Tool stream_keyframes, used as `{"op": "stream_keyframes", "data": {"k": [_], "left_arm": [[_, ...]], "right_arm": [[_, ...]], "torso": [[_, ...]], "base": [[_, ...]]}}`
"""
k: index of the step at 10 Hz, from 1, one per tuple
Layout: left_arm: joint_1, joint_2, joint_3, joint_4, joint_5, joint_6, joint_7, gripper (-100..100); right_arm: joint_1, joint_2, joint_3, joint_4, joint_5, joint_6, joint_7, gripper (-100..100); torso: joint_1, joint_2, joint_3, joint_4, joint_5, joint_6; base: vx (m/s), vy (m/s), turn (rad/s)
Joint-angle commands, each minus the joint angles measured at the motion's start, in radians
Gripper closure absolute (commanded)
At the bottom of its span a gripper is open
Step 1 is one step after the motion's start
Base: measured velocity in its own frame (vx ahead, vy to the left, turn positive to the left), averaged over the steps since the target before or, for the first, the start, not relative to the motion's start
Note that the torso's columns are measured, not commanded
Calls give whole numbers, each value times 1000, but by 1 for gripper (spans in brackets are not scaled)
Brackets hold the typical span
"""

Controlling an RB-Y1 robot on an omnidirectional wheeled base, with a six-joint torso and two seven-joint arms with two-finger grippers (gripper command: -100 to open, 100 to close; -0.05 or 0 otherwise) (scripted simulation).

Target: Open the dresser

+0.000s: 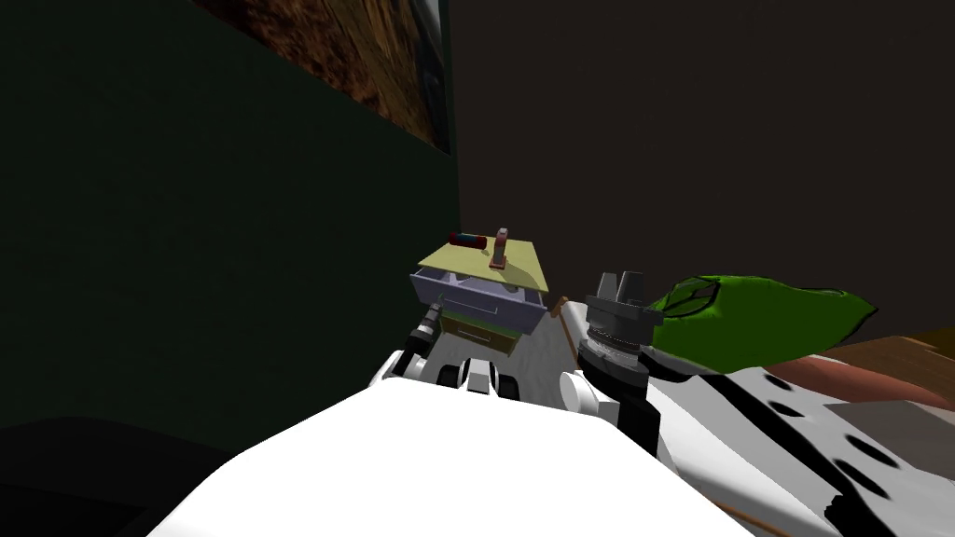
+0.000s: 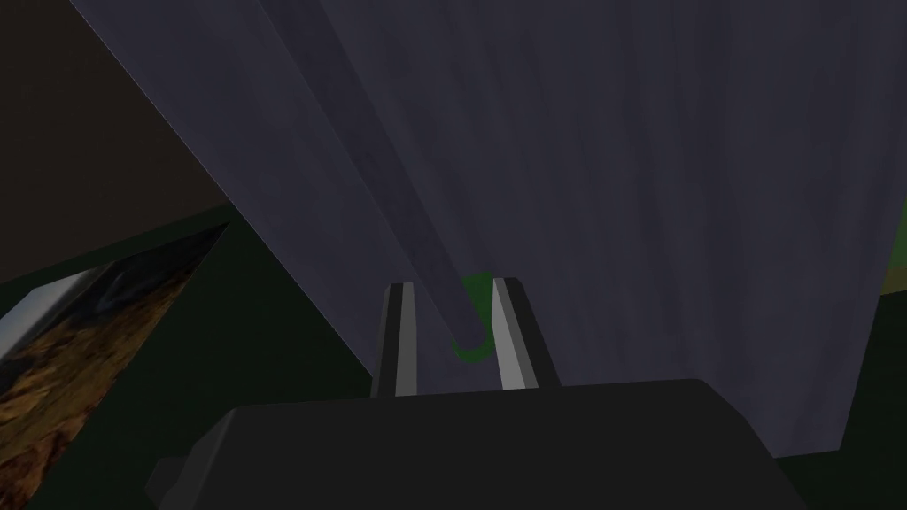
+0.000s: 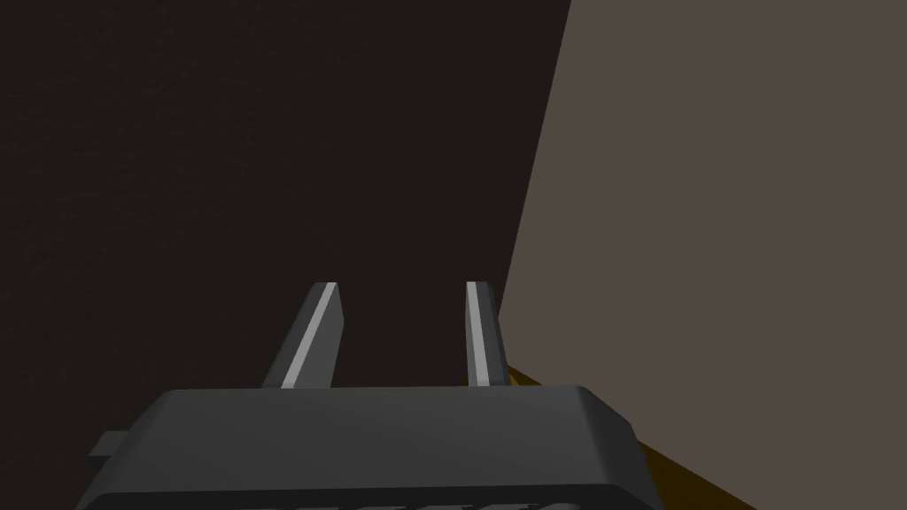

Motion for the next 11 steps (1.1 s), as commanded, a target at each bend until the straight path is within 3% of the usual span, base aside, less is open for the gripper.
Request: {"op": "stream_keyframes", "data": {"k": [1,2,8,9,11], "left_arm": [[19,6,-6,-12,-1,-3,2,100],[12,4,-7,-9,-1,-3,2,100],[-80,66,80,93,37,-5,48,100],[-118,96,125,120,52,13,65,-100],[-159,131,175,146,68,45,85,-100]], "right_arm": [[0,0,0,0,0,0,0,0],[0,0,0,0,0,0,0,0],[0,0,0,0,0,0,0,0],[0,0,0,0,0,0,0,0],[0,0,0,0,0,0,0,0]], "torso": [[2,0,0,0,0,-1],[2,0,0,0,0,-2],[1,-2,-1,-2,1,-1],[0,-3,-2,-2,1,1],[-2,-6,-3,0,-1,1]], "base": [[-195,35,17],[-98,7,3],[-204,-27,-83],[-200,-57,-309],[-160,-48,-307]]}}
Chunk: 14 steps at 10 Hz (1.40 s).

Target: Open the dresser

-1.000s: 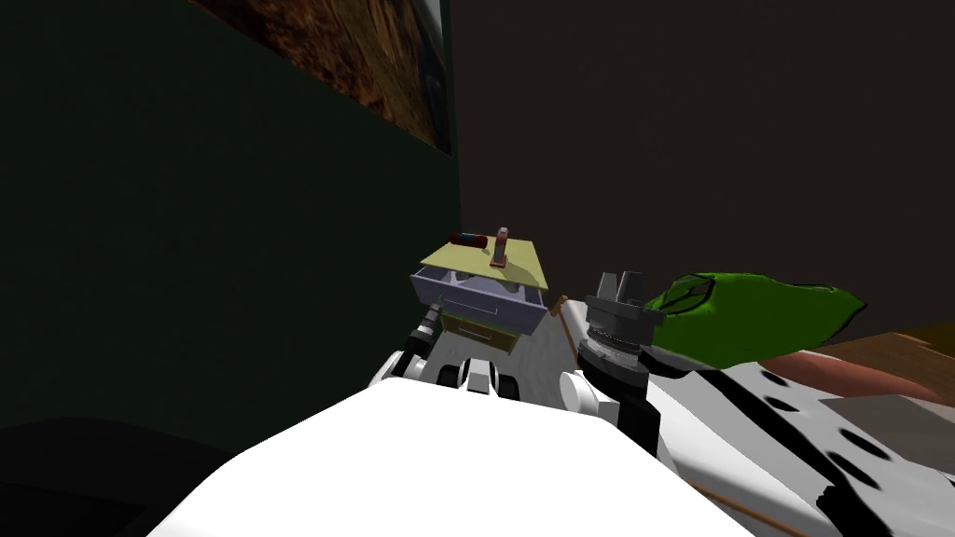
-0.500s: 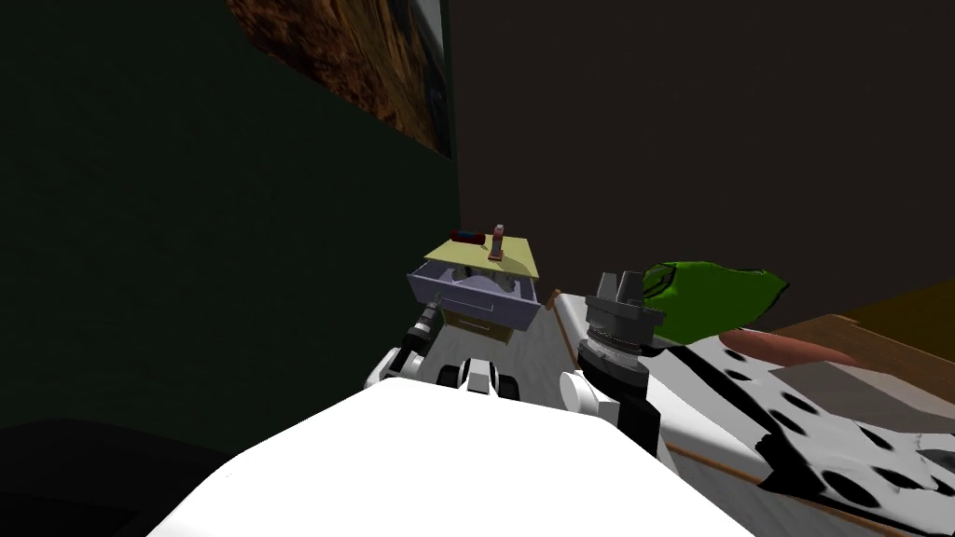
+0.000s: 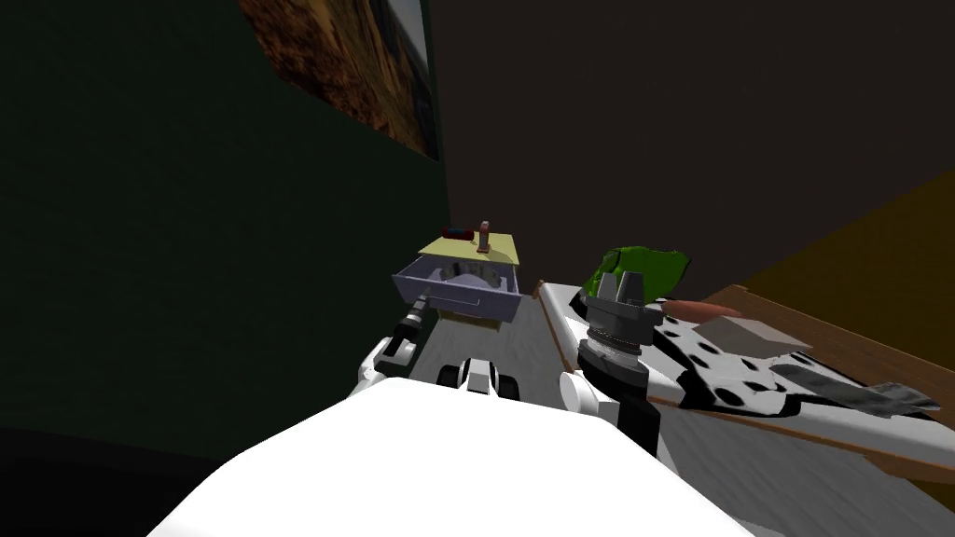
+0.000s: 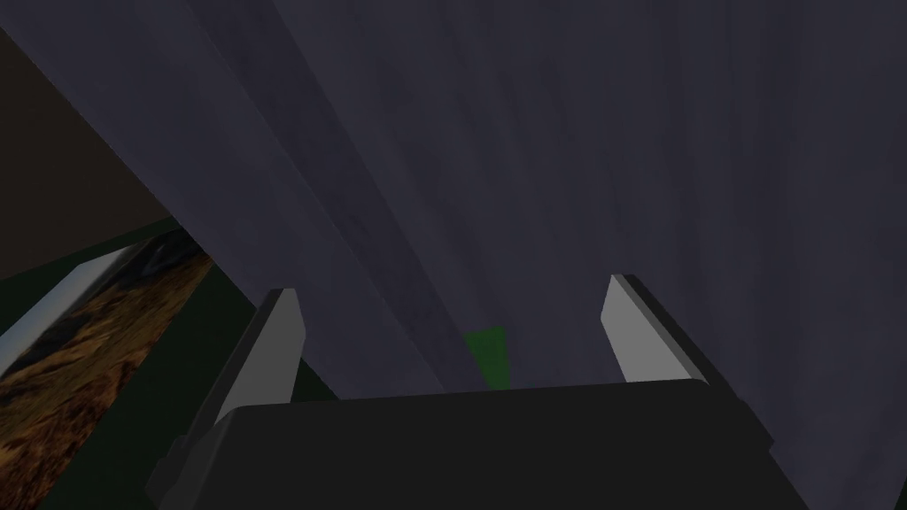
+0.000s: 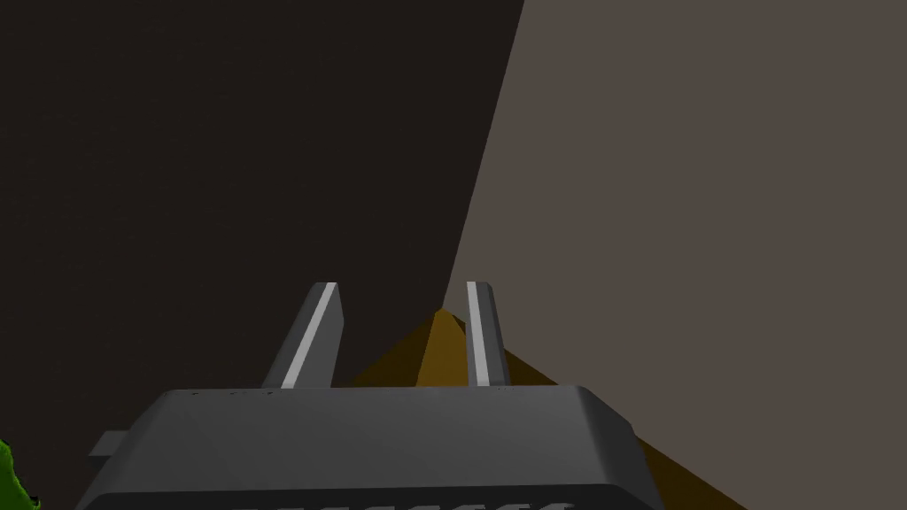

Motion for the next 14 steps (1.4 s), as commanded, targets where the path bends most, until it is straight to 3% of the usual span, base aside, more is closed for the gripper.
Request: {"op": "stream_keyframes", "data": {"k": [1,5,6,7,8,9,14], "left_arm": [[-42,45,67,18,21,45,28,-100],[-125,115,166,70,53,109,68,-100],[-125,115,166,70,53,109,68,-100],[-145,132,191,83,62,125,79,-100],[-130,121,177,78,57,124,73,-100],[-130,122,179,78,58,133,74,0],[-126,121,178,83,58,136,74,0]], "right_arm": [[0,0,0,0,0,0,0,0],[0,0,0,0,0,0,0,0],[0,0,0,0,0,0,0,0],[0,0,0,0,0,0,0,0],[0,0,0,0,0,0,0,0],[1,0,0,0,0,0,0,0],[1,0,0,0,0,0,0,0]], "torso": [[1,0,0,0,0,0],[-1,4,2,0,0,0],[0,4,2,0,0,0],[-1,4,2,2,-1,-1],[-3,6,3,5,-4,1],[-4,6,4,3,-3,0],[0,4,3,1,0,0]], "base": [[-129,-54,-254],[-132,-67,-228],[-87,-44,-76],[-77,-39,-149],[-31,-9,-34],[0,0,0],[0,0,0]]}}
